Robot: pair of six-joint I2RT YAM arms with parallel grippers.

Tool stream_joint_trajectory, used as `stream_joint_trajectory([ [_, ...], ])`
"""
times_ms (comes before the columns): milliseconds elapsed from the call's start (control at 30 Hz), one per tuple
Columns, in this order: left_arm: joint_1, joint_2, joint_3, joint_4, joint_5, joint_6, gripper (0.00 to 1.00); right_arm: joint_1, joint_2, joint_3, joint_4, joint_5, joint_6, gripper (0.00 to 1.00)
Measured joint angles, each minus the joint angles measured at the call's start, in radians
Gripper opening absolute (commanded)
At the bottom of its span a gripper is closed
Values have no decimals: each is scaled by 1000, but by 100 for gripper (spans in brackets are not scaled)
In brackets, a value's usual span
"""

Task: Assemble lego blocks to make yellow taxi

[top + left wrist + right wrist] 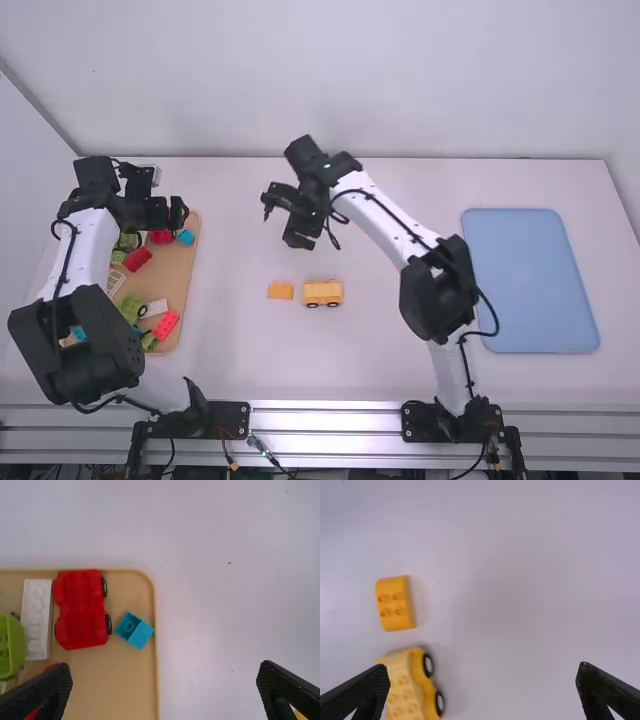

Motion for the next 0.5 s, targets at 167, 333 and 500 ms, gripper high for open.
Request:
stream_joint_trajectory([
  [167, -1, 0, 0, -57, 95, 118, 99, -43, -202, -228, 182, 21, 31, 99],
  [333, -28, 0, -10, -121, 259, 361, 99, -63, -383, -573, 420, 49, 68, 99],
  [500, -98, 0, -132, -57, 433, 687, 99, -125, -592, -908, 663, -69, 82, 99],
])
